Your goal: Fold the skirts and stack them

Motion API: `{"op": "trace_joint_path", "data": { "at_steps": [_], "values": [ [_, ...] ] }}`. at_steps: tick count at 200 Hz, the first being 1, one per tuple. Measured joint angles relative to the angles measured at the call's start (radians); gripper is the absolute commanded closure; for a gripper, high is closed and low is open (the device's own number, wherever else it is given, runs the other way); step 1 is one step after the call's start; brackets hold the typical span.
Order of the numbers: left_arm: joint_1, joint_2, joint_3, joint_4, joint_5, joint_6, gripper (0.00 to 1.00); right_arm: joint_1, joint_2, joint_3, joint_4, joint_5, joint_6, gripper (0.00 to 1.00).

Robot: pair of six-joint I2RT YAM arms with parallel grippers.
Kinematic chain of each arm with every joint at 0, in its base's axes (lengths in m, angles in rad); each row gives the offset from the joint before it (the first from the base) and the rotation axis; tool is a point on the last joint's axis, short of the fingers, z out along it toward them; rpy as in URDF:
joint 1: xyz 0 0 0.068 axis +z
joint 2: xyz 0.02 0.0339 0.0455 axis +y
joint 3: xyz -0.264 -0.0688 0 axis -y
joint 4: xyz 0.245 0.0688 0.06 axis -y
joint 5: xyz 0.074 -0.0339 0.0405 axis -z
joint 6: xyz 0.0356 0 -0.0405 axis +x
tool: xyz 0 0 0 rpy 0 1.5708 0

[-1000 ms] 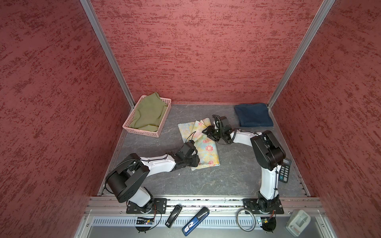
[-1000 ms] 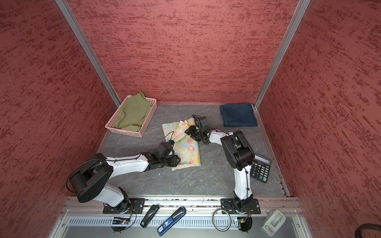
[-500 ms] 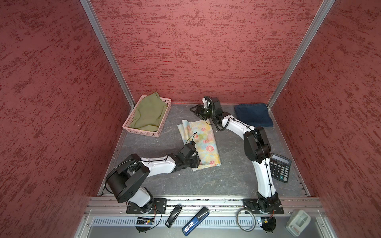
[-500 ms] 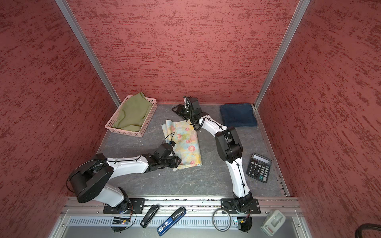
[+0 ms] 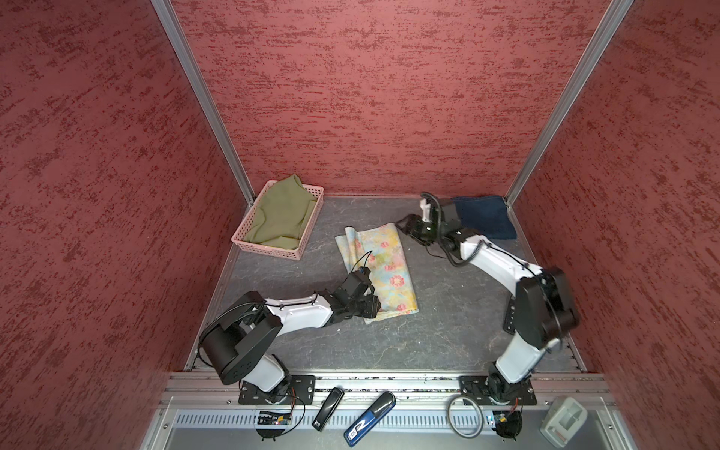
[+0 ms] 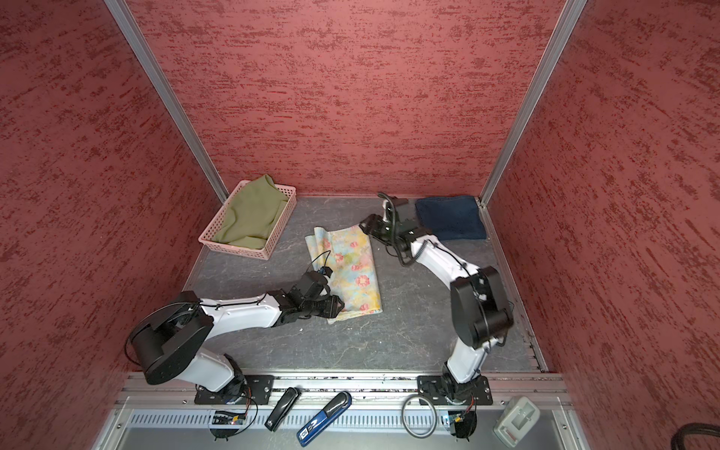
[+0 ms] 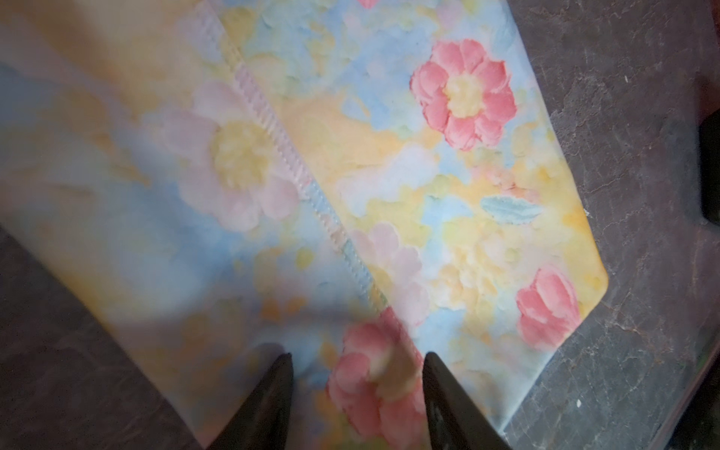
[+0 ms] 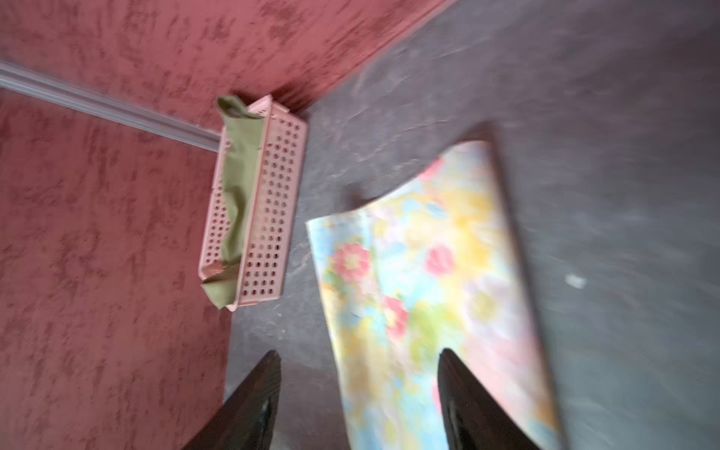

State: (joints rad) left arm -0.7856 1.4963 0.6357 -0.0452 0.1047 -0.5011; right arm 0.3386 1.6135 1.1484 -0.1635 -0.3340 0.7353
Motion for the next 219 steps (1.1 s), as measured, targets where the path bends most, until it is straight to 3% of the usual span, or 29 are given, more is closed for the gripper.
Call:
{"op": "trace_joint_path", "data": {
  "at_steps": [39,70,156,186,206,219],
  "values": [
    [0.094,-0.124,0.035,-0.030,0.090,-0.024,0.11,0.019,-0.226,-0.322,-0.010,0.005,-0.038,0.23],
    [0.177,-0.071,0.185,-0.104,0.124,0.002,0.08,0.042,-0.265,-0.501,0.003,-0.024,-0.062,0.23],
    [0.306,0.222,0.447,-0.288,0.110,0.117,0.07,0.131,-0.139,-0.592,0.207,-0.087,-0.110,0.28],
    [0.345,0.306,0.536,-0.318,0.090,0.164,0.08,0.153,-0.100,-0.597,0.275,-0.108,-0.119,0.48],
    [0.353,0.375,0.591,-0.333,0.070,0.195,0.10,0.157,-0.078,-0.600,0.290,-0.118,-0.121,0.73],
    [0.353,0.415,0.610,-0.344,0.064,0.208,0.18,0.158,-0.063,-0.601,0.287,-0.125,-0.117,0.89]
  ]
}}
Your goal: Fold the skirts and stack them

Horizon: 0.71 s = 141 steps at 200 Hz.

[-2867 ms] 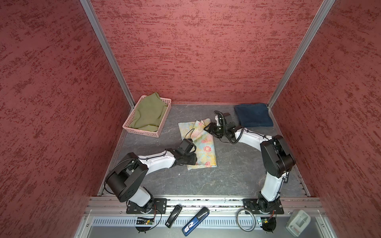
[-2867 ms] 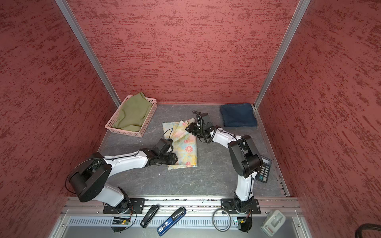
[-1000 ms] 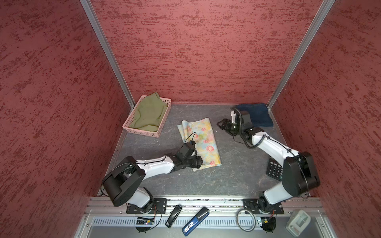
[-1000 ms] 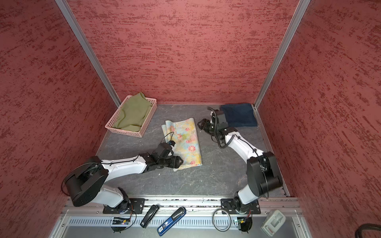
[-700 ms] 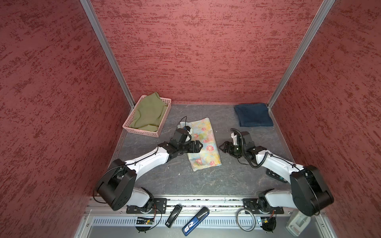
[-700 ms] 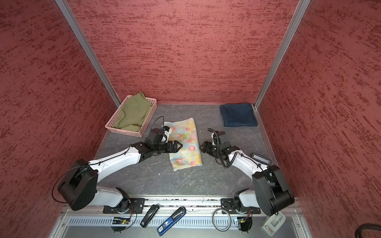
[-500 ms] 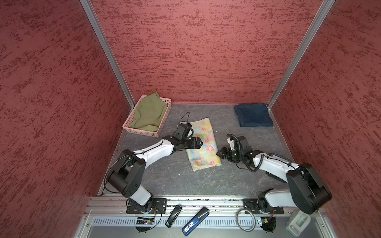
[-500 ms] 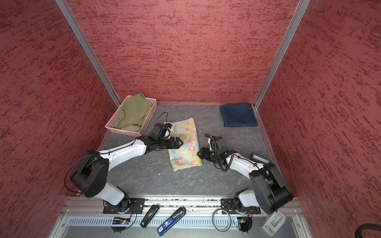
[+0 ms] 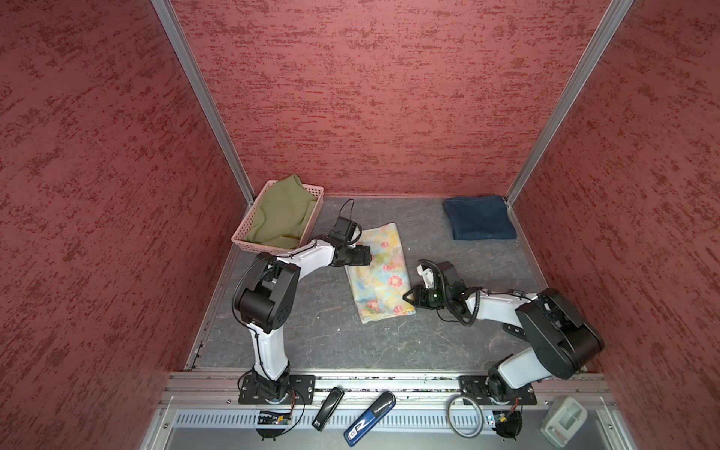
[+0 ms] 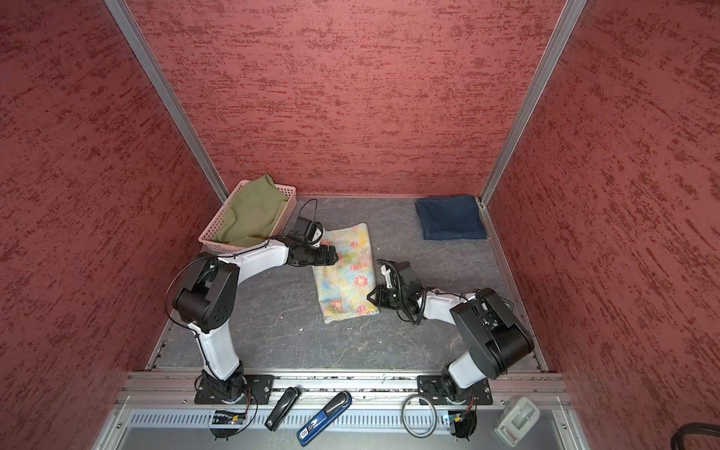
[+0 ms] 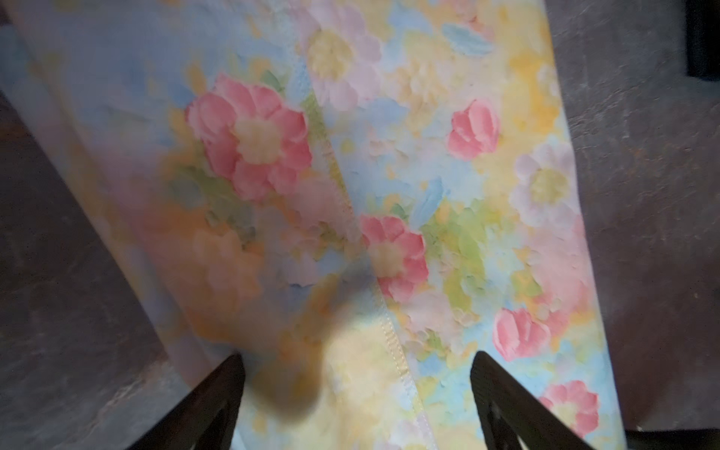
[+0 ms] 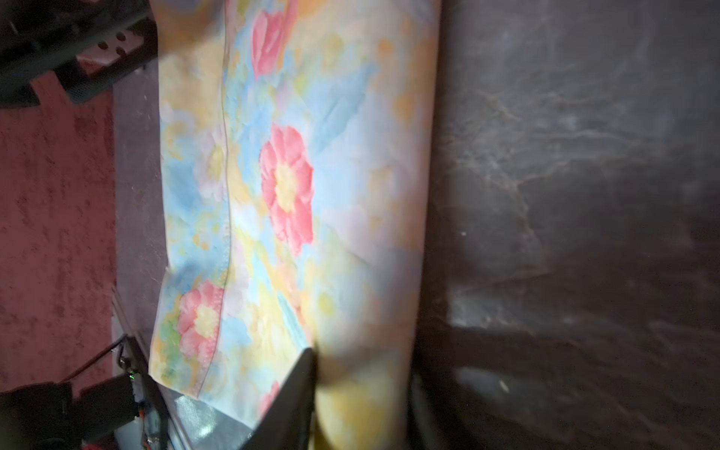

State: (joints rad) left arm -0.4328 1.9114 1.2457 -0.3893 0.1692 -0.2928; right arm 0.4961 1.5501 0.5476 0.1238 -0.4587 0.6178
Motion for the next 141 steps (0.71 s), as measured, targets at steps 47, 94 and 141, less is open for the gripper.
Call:
{"op": "trace_joint_path", "data": {
  "at_steps": [47,94,141],
  "values": [
    [0.000,0.028,0.011,-0.065,-0.047,0.035,0.68,-0.006,0.055,0.072,-0.066,-0.006,-0.022,1.00],
    [-0.009,-0.011,-0.041,-0.100,-0.075,0.051,1.00,-0.086,0.071,0.154,-0.164,0.000,-0.069,1.00],
    [-0.085,-0.130,-0.182,-0.109,-0.072,0.016,1.00,-0.188,0.113,0.340,-0.287,0.042,-0.163,1.00]
  ]
}}
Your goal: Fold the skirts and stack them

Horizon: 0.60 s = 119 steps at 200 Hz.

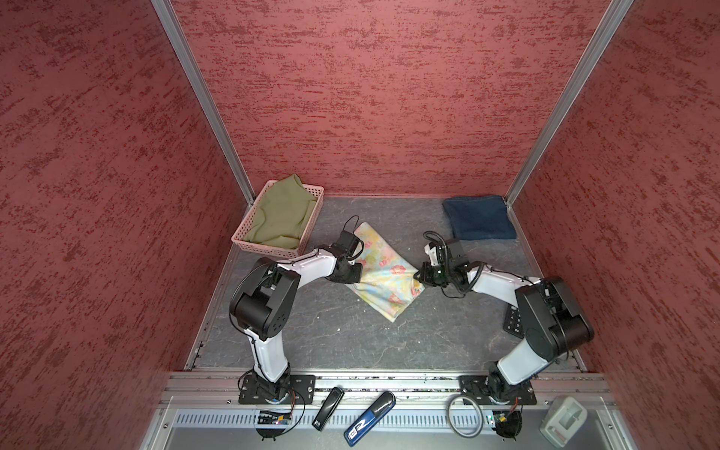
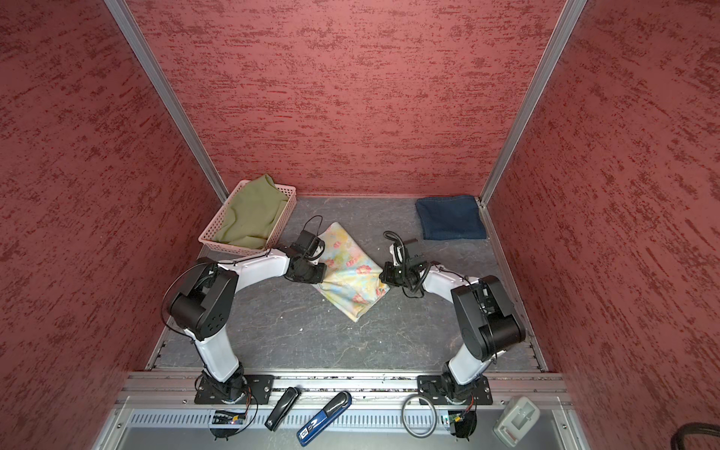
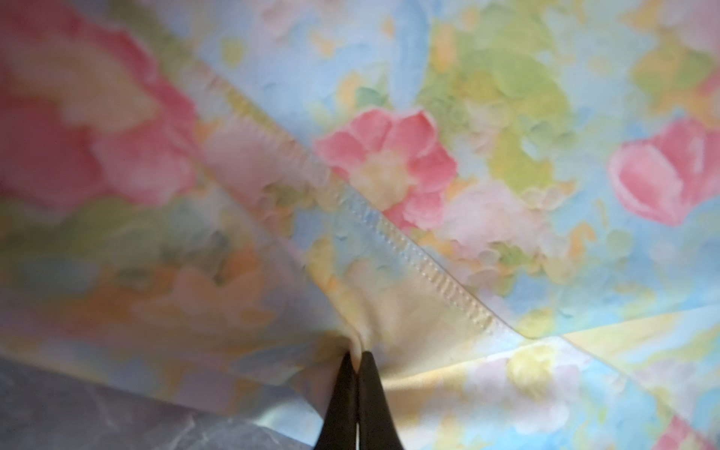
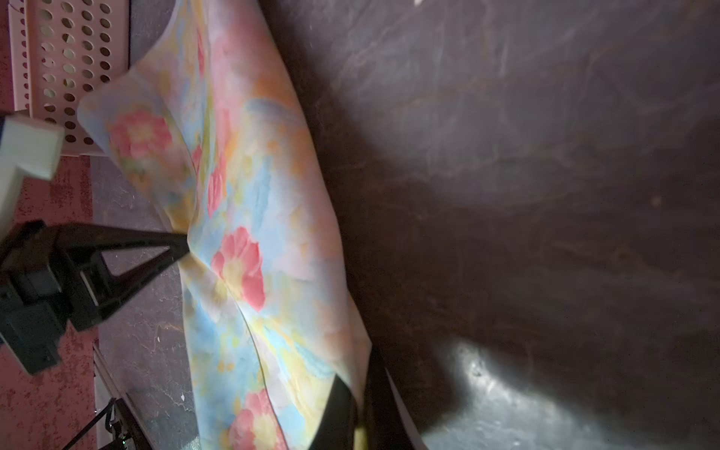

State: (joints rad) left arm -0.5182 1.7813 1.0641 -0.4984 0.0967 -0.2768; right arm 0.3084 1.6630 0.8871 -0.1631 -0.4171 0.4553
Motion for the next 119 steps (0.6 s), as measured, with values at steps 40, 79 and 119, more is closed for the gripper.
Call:
{"op": "trace_joint_path", "data": {
  "at_steps": [40,79,119],
  "values": [
    [-0.161,-0.118,-0.098,0.023,-0.004,-0.095,1.00,-0.055,0.197,0.262,-0.107,0.025,-0.087,0.72],
    [-0.280,-0.197,-0.159,-0.037,-0.034,-0.188,0.51,-0.106,0.367,0.568,-0.164,0.089,-0.156,0.14],
    [-0.204,-0.299,-0.142,-0.077,-0.075,-0.197,0.01,-0.149,0.215,0.537,-0.183,0.150,-0.171,0.13]
  ]
}}
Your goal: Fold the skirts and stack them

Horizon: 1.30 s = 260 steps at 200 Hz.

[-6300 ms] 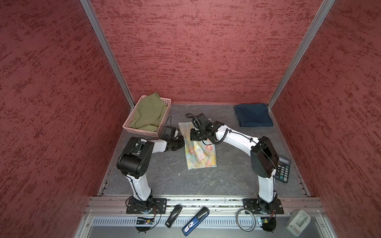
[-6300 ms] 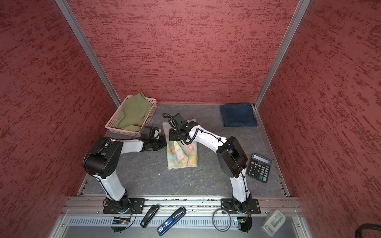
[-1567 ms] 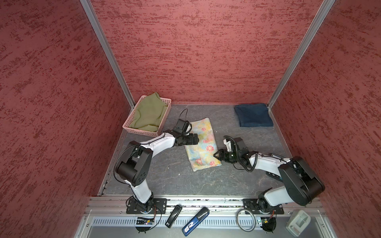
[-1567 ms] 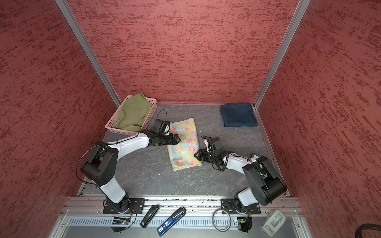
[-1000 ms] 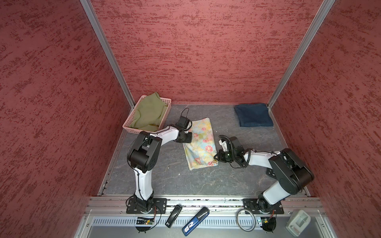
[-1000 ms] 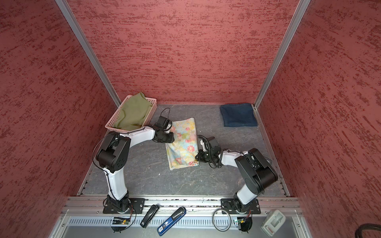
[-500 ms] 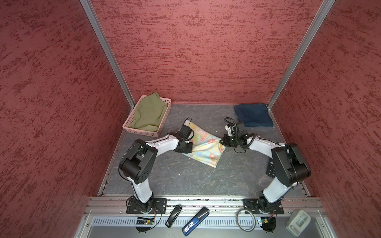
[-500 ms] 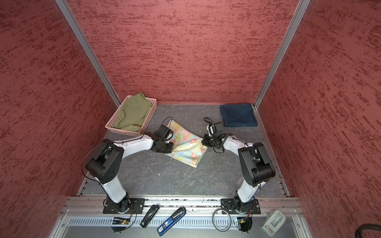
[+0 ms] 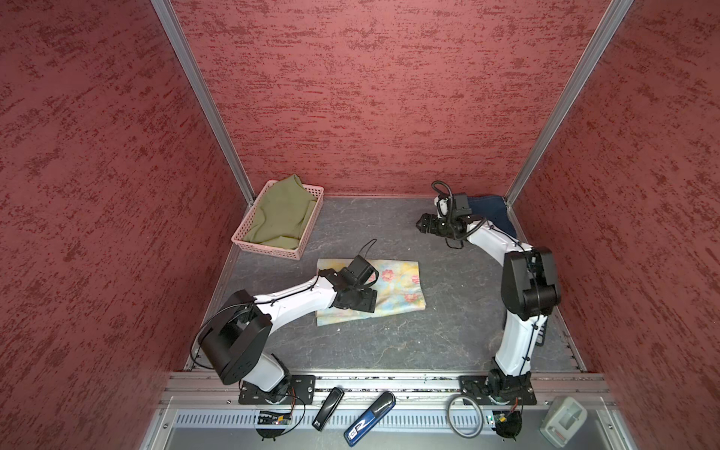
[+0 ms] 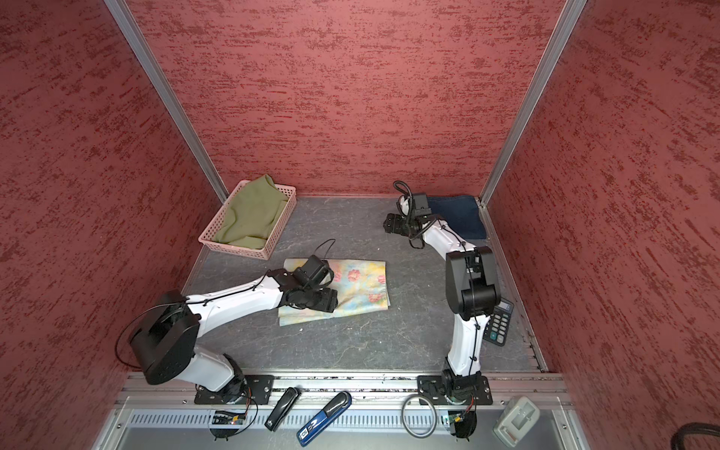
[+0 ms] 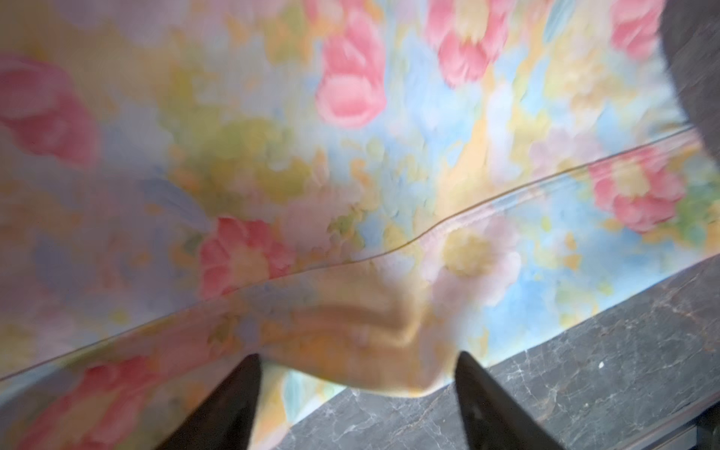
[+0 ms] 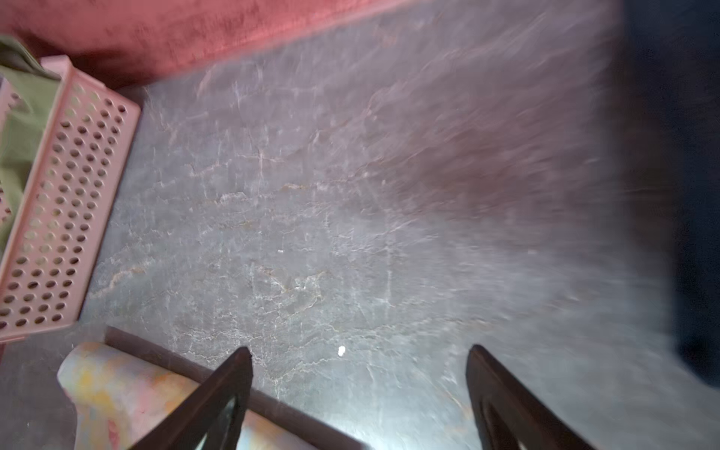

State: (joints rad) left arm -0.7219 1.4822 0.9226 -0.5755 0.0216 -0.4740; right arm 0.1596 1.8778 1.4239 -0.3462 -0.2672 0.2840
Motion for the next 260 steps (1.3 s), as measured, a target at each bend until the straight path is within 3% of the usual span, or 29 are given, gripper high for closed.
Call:
{"op": "trace_joint_path", "data": {
  "at_steps": [46,108,147,177,203,238,260],
  "values": [
    [0.074,-0.021,0.080,0.060,0.004,0.032,0.01,0.003,-0.393,-0.439,0.075,-0.029,0.103,0.16],
    [0.082,0.025,0.056,0.097,0.011,0.045,0.00,0.110,-0.468,-0.750,0.103,-0.130,0.219,0.21],
    [0.042,0.024,0.037,0.117,0.018,0.066,0.01,0.122,-0.488,-0.817,0.122,-0.159,0.248,0.22],
    [-0.082,0.002,0.005,0.175,0.025,0.138,0.09,0.125,-0.518,-0.821,0.122,-0.157,0.259,0.23],
    [-0.166,-0.023,-0.009,0.211,0.027,0.208,0.09,0.125,-0.523,-0.809,0.131,-0.167,0.262,0.24],
    [-0.175,-0.023,-0.010,0.239,0.021,0.248,0.08,0.125,-0.532,-0.798,0.168,-0.188,0.276,0.25],
    [-0.176,-0.023,-0.010,0.241,0.021,0.256,0.07,0.119,-0.462,-0.737,0.219,-0.224,0.293,0.27]
  ]
}}
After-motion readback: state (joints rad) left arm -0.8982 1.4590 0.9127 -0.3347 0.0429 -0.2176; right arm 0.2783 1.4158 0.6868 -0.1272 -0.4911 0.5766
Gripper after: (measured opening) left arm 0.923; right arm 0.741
